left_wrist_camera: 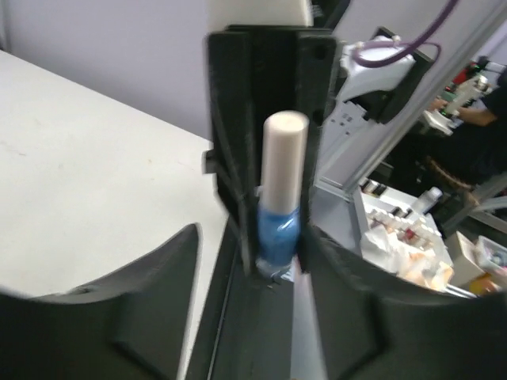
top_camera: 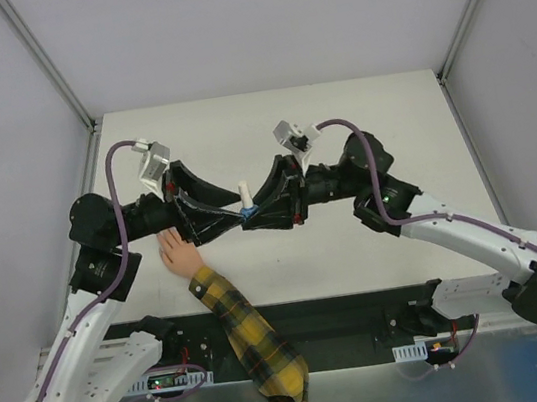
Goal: Paint the nails
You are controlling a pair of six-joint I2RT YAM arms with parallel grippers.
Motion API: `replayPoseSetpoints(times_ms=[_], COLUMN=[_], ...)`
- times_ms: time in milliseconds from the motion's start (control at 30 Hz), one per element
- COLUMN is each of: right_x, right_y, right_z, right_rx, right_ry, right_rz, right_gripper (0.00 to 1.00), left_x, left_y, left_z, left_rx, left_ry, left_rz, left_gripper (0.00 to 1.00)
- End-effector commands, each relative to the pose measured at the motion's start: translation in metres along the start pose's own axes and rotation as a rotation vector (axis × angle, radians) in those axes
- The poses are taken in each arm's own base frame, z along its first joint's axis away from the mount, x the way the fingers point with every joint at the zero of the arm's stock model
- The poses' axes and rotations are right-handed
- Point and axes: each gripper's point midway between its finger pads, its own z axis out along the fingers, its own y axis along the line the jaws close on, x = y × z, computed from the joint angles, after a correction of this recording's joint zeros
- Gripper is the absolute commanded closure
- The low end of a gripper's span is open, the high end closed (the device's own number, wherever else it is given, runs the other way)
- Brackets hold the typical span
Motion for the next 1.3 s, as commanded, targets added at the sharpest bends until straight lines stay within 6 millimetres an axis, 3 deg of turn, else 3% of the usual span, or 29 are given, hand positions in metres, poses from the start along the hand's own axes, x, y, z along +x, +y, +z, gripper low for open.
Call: replayPoseSetpoints(times_ms=[0, 67, 167, 233, 367, 600, 700, 933, 1267], right_x=[-0.051, -0.053, -0.054, -0.047, -0.055, -0.061, -0.059, -0.060, -0.060], right_y=[0.019, 0.014, 0.004, -0.005, -0.034, -0.058, -0.061, -0.066, -0.066], right_z=[-0.017, -0.020, -0.026, -0.030, -0.041, -0.048, -0.045, -0.044, -0.040], right_rx=[0.077, 0.125, 0.217, 0.285, 0.508, 0.678, 0.679, 0.696, 0.690], right_ry=[-0.124, -0.124, -0.109, -0.074, -0.075, -0.063, -0.051, -0.037, -0.035], right_rz=[-0.189, -0.198, -0.223, -0.219, -0.247, -0.266, -0.271, -0.267, -0.243], right_gripper=[1.00, 1.00, 1.00, 1.00, 1.00, 1.00, 0.99, 1.00, 0.99], left_x=[-0.012, -0.022, -0.033, -0.042, -0.056, -0.067, -0.071, -0.080, -0.062], left_y=[-0.018, -0.028, -0.033, -0.028, -0.017, 0.044, 0.055, 0.050, 0.056], left_z=[-0.008, -0.010, -0.013, -0.015, -0.013, -0.009, -0.006, 0.013, 0.038], left_rx=[-0.028, -0.030, -0.061, -0.116, -0.179, -0.398, -0.440, -0.393, -0.353], left_ry=[0.007, -0.009, -0.041, -0.086, -0.133, -0.171, -0.182, -0.161, -0.103], left_rz=[0.054, 0.072, 0.080, 0.075, 0.095, 0.063, 0.061, 0.094, 0.084], left_gripper=[0.36, 0.08, 0.06, 0.09, 0.16, 0.30, 0.35, 0.40, 0.39])
